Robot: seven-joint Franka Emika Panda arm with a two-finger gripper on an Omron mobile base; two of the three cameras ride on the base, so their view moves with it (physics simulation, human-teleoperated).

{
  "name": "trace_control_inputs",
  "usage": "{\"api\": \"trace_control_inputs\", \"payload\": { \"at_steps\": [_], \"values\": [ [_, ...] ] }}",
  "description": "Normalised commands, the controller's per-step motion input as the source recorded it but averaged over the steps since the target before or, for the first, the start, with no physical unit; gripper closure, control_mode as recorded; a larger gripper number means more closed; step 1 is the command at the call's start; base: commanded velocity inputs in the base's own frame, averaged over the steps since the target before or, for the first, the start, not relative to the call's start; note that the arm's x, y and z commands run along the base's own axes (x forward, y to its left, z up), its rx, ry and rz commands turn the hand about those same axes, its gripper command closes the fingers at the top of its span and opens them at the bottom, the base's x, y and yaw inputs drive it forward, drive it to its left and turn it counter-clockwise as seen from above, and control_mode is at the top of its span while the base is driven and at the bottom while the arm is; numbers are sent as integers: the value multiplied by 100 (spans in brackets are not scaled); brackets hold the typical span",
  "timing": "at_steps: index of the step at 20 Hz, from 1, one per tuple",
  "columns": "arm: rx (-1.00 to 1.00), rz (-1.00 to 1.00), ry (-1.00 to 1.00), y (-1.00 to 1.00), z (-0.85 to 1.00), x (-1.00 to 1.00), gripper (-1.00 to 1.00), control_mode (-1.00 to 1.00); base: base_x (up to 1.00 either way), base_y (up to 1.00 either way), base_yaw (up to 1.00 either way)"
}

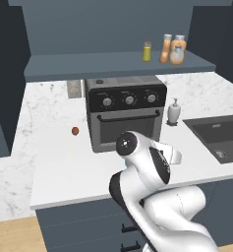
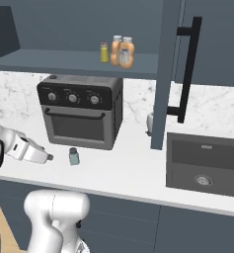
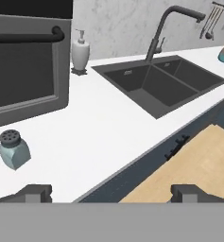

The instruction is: Put the shaker and condiment bottle from the counter next to their counterparts in the cabinet.

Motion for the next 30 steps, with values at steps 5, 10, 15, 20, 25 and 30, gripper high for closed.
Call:
{"api": "trace_control_inputs", "payload": {
  "at_steps": [5, 10, 15, 20, 25, 30],
  "values": [
    [0, 0, 0, 22, -26, 13, -100, -100, 0, 0, 0],
    [0, 0, 0, 27, -19, 23, -100, -100, 0, 0, 0],
    [0, 0, 0, 26, -22, 23, -100, -100, 0, 0, 0],
    [0, 0, 0, 16, -20, 17, -100, -100, 0, 0, 0],
    [0, 0, 0, 7, -8, 19, -100, -100, 0, 0, 0],
    [0, 0, 0, 2, -3, 20, -100, -100, 0, 0, 0]
  ]
}}
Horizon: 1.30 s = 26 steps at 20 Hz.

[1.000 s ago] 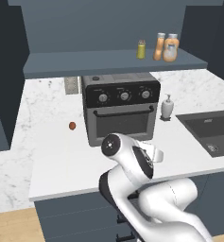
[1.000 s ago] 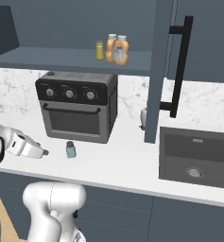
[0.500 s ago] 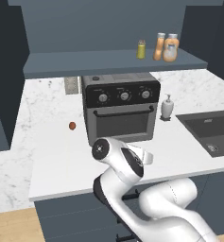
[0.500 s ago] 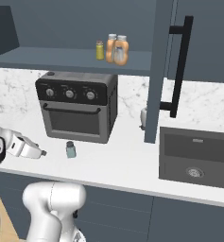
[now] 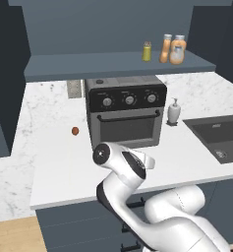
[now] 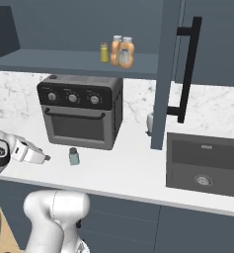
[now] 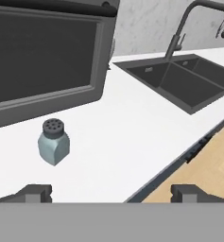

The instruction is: Put the shaker and condiment bottle from the counter next to their counterparts in the cabinet.

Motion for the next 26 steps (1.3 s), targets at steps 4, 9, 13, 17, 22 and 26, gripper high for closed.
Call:
{"api": "trace_control_inputs", "payload": {
  "at_steps": [4, 9, 13, 17, 22, 26],
  "values": [
    [0, 0, 0, 0, -9, 17, -100, -100, 0, 0, 0],
    [0, 0, 0, 0, -10, 15, -100, -100, 0, 0, 0],
    [0, 0, 0, 0, -11, 17, -100, -100, 0, 0, 0],
    [0, 0, 0, 0, -9, 18, -100, -100, 0, 0, 0],
    [0, 0, 0, 0, -12, 16, -100, -100, 0, 0, 0],
    [0, 0, 0, 0, -12, 13, -100, -100, 0, 0, 0]
  ]
}}
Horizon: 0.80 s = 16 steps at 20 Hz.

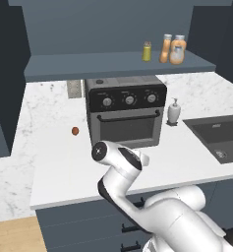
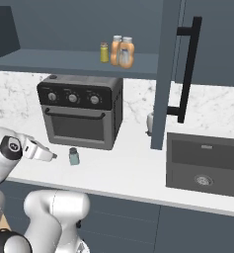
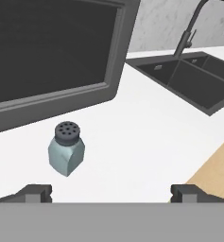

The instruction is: Put the shaker and condiment bottle from the counter next to their counterparts in the cabinet.

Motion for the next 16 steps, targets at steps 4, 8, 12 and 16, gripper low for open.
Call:
{"api": "trace_control_inputs", "payload": {
  "at_steps": [4, 8, 12, 16],
  "values": [
    [0, 0, 0, 0, -12, 13, -100, -100, 0, 0, 0],
    [0, 0, 0, 0, -9, 6, -100, -100, 0, 0, 0],
    [0, 0, 0, 0, -3, 0, -100, -100, 0, 0, 0],
    [0, 0, 0, 0, -6, 0, -100, -100, 0, 0, 0]
  ]
}}
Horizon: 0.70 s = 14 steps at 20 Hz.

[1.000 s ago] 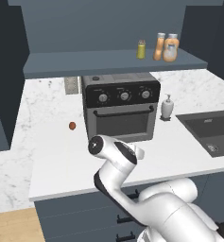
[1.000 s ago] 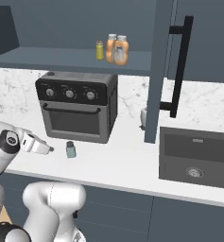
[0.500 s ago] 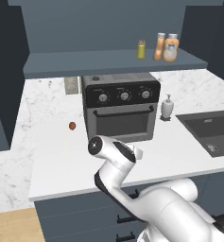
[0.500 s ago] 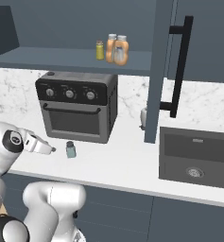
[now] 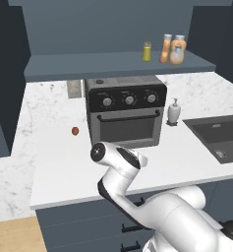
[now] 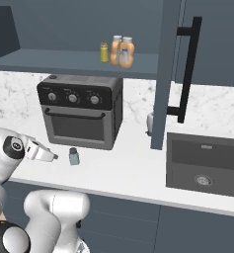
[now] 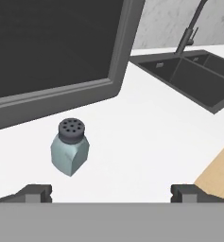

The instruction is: Put the shaker and condiment bottle from the counter next to their counterparts in the cabinet.

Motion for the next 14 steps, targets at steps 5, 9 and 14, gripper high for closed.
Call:
{"api": "trace_control_inputs", "payload": {
  "at_steps": [5, 9, 14],
  "values": [
    [0, 0, 0, 0, -4, 3, -100, -100, 0, 0, 0],
    [0, 0, 0, 0, -9, 0, -100, -100, 0, 0, 0],
    [0, 0, 0, 0, -4, 2, -100, -100, 0, 0, 0]
  ]
}}
